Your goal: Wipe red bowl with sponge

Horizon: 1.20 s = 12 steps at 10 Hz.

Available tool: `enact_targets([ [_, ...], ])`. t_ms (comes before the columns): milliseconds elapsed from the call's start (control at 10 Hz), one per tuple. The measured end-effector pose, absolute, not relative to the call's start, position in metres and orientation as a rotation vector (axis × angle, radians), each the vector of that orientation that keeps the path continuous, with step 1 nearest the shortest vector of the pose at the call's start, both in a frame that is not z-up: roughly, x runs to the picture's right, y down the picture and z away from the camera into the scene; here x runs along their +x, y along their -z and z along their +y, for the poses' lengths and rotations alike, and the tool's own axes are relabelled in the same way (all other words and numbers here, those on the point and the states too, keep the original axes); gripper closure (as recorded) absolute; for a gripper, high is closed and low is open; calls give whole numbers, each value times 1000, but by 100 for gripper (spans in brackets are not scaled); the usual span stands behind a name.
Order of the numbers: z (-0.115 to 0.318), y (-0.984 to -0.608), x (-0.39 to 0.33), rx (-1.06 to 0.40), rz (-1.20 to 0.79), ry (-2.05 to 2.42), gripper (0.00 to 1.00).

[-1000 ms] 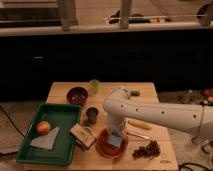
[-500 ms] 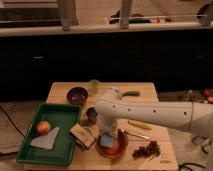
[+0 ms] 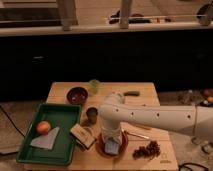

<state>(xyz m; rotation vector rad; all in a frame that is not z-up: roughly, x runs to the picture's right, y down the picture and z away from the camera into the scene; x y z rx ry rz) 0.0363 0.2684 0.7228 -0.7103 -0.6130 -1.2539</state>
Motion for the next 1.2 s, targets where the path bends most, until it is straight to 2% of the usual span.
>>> enact_targets([
  [500, 249, -734, 63, -698, -551, 1179, 100],
  [800, 236, -742, 40, -675, -556, 1225, 100],
  [1200, 245, -732, 9, -656, -620, 1338, 100],
])
